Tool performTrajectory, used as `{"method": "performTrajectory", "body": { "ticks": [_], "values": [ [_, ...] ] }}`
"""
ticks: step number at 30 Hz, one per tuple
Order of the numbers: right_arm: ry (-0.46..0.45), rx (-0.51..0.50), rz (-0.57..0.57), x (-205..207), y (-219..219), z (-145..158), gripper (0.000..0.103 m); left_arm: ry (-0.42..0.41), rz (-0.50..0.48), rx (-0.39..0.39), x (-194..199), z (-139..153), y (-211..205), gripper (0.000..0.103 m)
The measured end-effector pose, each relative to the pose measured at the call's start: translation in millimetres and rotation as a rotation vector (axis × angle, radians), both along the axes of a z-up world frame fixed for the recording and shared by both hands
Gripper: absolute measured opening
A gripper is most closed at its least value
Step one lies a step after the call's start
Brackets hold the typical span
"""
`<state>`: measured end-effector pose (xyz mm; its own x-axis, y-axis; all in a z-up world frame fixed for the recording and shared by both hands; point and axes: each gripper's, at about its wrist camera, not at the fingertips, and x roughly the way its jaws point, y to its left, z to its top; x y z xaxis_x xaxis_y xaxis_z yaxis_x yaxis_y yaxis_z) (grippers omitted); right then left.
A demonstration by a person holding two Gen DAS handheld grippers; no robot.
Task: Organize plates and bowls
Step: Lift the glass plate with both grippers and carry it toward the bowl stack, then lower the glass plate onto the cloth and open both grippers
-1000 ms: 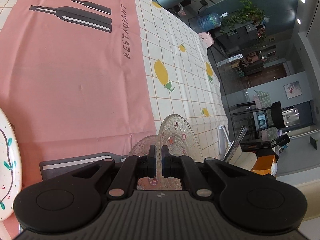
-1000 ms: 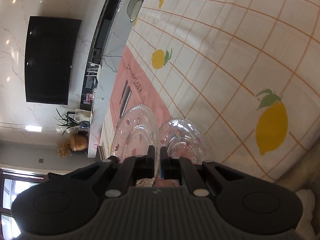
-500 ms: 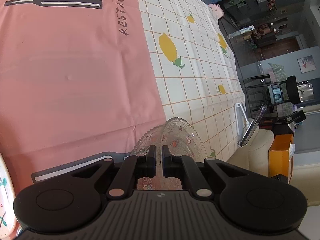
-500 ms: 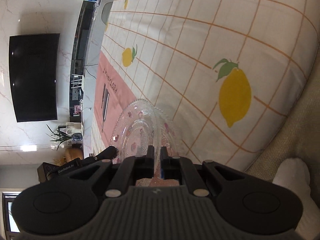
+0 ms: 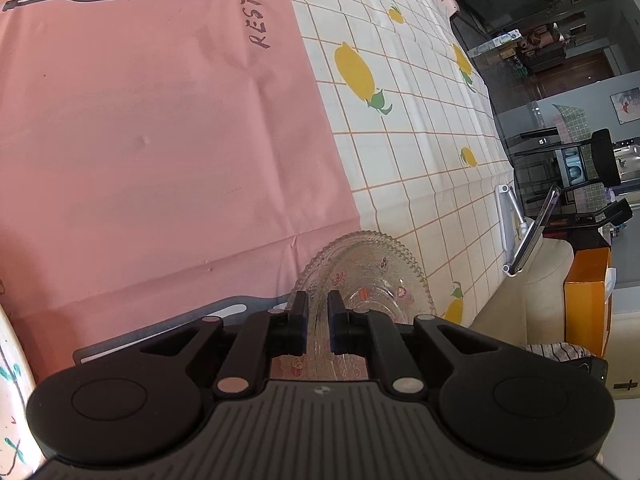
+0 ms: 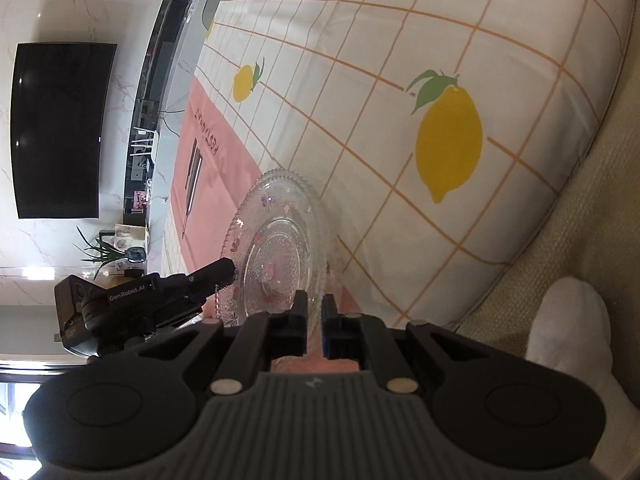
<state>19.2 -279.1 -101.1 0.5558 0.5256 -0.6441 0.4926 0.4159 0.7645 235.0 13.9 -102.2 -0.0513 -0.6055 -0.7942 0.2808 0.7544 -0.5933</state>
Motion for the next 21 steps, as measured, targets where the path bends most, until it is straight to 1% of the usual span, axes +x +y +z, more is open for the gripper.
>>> {"method": "performTrajectory", "body": {
  "ticks": [4,7,10,13,16,17,20,21],
  "values": [
    [0.018,-0.035,0.01,2,3,6,0.006,0.005,0.0,-0.004,1,-1,0,0.01],
    [0.042,-0.066,0.034,5,6,11,0.009,-0.006,-0.008,0.003,0,1,-3,0.011],
    [0.036,-0.12,0.072,8,11,21,0.021,-0.014,-0.01,0.0,0,2,-3,0.012],
    [0.022,-0.206,0.092,9,15,31,0.021,-0.021,-0.012,-0.001,-1,2,-2,0.013],
    [-0.003,-0.261,0.099,10,16,36,0.02,-0.029,-0.013,0.002,-2,3,-4,0.013],
    [-0.011,-0.272,0.098,10,15,38,0.016,-0.035,-0.015,0.004,-2,3,-4,0.013],
    [-0.019,-0.282,0.1,11,13,40,0.012,-0.044,-0.017,0.009,-4,4,-5,0.013],
    [-0.018,-0.288,0.105,11,14,41,0.012,-0.042,-0.02,0.015,-3,5,-6,0.013]
  ]
}}
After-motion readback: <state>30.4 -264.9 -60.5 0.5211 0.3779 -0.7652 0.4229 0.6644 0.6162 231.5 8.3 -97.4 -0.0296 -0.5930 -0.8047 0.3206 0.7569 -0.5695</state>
